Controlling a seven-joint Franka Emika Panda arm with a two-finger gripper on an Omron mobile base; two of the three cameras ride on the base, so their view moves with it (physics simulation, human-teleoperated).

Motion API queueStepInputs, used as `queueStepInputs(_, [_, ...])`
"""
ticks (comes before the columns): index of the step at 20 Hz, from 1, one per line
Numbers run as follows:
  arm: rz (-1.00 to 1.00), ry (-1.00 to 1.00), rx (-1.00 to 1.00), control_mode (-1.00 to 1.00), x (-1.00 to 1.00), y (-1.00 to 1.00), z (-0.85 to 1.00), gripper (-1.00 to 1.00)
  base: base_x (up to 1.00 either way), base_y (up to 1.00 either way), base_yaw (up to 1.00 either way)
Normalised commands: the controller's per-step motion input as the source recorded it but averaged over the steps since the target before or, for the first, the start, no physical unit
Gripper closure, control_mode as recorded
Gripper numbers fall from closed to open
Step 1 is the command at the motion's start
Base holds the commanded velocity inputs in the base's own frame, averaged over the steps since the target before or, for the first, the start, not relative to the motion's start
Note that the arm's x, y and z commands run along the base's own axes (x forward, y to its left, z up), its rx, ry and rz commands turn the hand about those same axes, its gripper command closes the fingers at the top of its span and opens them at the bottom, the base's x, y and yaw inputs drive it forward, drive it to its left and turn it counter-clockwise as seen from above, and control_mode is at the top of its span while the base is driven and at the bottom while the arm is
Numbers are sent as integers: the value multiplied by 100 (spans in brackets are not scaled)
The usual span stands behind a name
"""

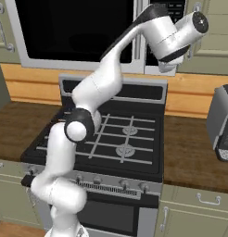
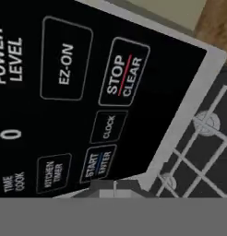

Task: Open the microwave, place the bowl with waffle inside the microwave, then close the microwave door and turn it on.

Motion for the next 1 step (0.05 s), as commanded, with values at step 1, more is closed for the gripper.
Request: queueStepInputs(1, [0,-58,0,-100,-94,0,-100,100,0,0,0])
